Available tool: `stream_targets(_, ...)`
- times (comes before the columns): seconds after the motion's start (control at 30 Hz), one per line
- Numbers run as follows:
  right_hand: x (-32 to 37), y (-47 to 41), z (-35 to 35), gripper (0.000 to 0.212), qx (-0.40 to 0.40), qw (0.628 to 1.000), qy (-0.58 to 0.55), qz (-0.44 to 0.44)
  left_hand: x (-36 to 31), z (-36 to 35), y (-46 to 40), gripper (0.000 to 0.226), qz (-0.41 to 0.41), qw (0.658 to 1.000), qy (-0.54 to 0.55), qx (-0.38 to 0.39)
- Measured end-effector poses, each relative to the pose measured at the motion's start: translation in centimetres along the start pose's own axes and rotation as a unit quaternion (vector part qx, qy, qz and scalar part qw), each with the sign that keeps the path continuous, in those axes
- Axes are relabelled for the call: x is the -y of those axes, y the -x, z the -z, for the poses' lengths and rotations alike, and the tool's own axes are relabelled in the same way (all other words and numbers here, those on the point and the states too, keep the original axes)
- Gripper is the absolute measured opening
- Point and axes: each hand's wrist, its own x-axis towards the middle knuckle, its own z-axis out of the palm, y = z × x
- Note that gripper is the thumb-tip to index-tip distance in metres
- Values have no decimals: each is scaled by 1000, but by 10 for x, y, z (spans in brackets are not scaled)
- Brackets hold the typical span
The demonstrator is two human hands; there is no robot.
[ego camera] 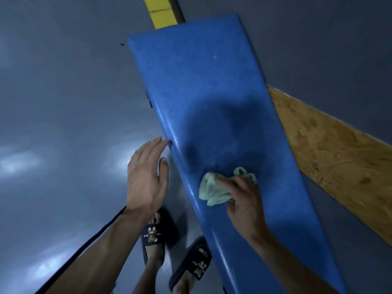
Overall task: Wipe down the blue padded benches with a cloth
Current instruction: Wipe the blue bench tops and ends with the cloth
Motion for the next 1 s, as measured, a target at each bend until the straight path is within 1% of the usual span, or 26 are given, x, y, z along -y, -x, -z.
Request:
stream_targets(0.07,17,-23,-2,69,25,998,14,59,4,3,-2,43,12,1000,-1,-4)
stream_targets(0.17,43,-95,-7,60,30,991,29,127,12,7,-5,43,22,1000,-7,-9)
stream_targets(0.23,60,-145,-9,55,22,990,24,136,15,9,-6,43,24,1000,-10,-14)
stream_targets(0.3,72,-171,-11,50,5,990,20,137,17,11,-7,43,26,999,-9,-15)
stream_targets(0.33,74,-169,-11,50,-2,991,19,134,18,12,-7,43,27,999,-7,-16)
stream_targets(0.4,66,-140,-14,57,2,992,15,125,18,13,-8,43,33,999,-2,-17)
stream_targets(0.53,39,-29,-12,66,92,987,5,129,16,15,-13,43,45,999,13,-24)
stream_targets(0.6,33,-9,-10,72,116,984,30,133,17,16,-16,43,42,999,15,-24)
stream_targets(0.7,44,-50,-13,63,108,984,40,139,20,20,-23,44,52,998,22,-23)
stream_targets(0.8,72,-121,-20,55,93,979,40,180,22,23,-28,44,49,998,32,-25)
stream_targets(0.87,93,-166,-20,48,66,982,31,174,25,26,-31,44,43,998,38,-27)
stream_targets(0.93,105,-191,-18,49,37,987,15,158,27,29,-34,44,41,998,45,-26)
stream_targets(1.0,104,-187,-17,53,26,988,15,152,29,35,-37,44,42,998,47,-26)
